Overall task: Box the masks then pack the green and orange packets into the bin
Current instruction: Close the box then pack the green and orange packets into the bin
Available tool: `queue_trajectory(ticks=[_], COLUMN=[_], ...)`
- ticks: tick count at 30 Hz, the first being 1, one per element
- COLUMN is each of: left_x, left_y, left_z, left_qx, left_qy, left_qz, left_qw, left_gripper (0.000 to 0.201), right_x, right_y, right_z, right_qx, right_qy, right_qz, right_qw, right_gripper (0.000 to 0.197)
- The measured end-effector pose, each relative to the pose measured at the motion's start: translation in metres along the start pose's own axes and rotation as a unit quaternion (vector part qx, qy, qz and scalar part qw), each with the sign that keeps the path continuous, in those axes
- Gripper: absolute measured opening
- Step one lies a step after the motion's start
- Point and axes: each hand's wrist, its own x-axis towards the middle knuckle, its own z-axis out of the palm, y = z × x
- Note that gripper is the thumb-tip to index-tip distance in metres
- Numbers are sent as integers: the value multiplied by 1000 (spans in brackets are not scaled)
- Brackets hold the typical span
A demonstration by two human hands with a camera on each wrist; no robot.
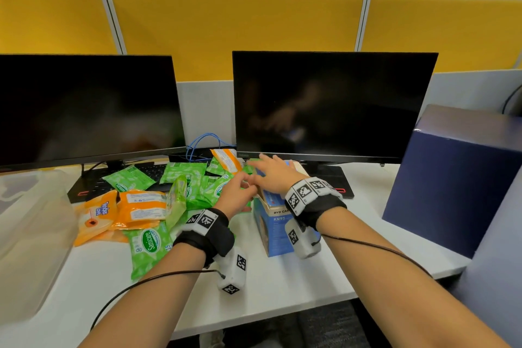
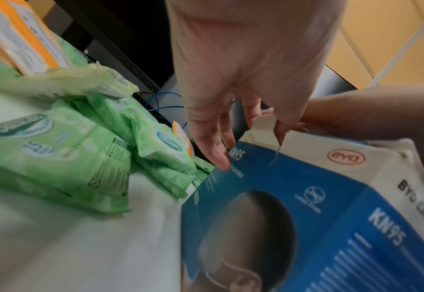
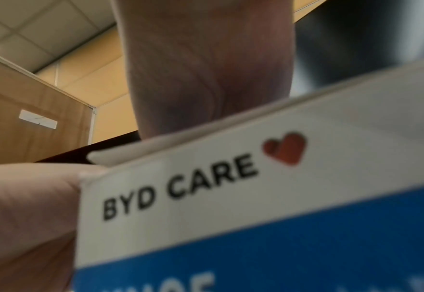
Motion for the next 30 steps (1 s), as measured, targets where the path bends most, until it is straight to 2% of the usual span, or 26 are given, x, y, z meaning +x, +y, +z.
queue_trajectory(ticks=[2,5,9,14,17,21,24,27,30], left_x=[1,2,6,9,8,10,10,7,5], left_y=[1,2,1,-3,-1,3,4,3,2], left_z=[2,3,2,7,8,7,6,3,4], left_qx=[4,16,18,-19,-71,-139,-138,-151,-161], left_qy=[2,27,32,38,48,51,44,28,15], left_qz=[5,18,5,-11,-17,-39,-38,-37,-35], left_qw=[1000,999,999,999,996,988,989,987,986], left_gripper=[12,19,26,18,21,18,15,8,1], right_x=[4,5,4,1,-3,-5,-7,-10,-12], right_y=[0,4,11,13,12,10,16,17,20], right_z=[1,0,0,7,6,6,3,9,8], right_qx=[-16,-11,25,43,64,-4,12,-44,2], right_qy=[-5,38,60,16,11,-60,-36,-74,-66], right_qz=[0,-10,-23,-43,-27,-34,-16,0,-7], right_qw=[1000,999,998,998,997,998,999,996,998], right_gripper=[47,41,42,47,46,50,53,53,50])
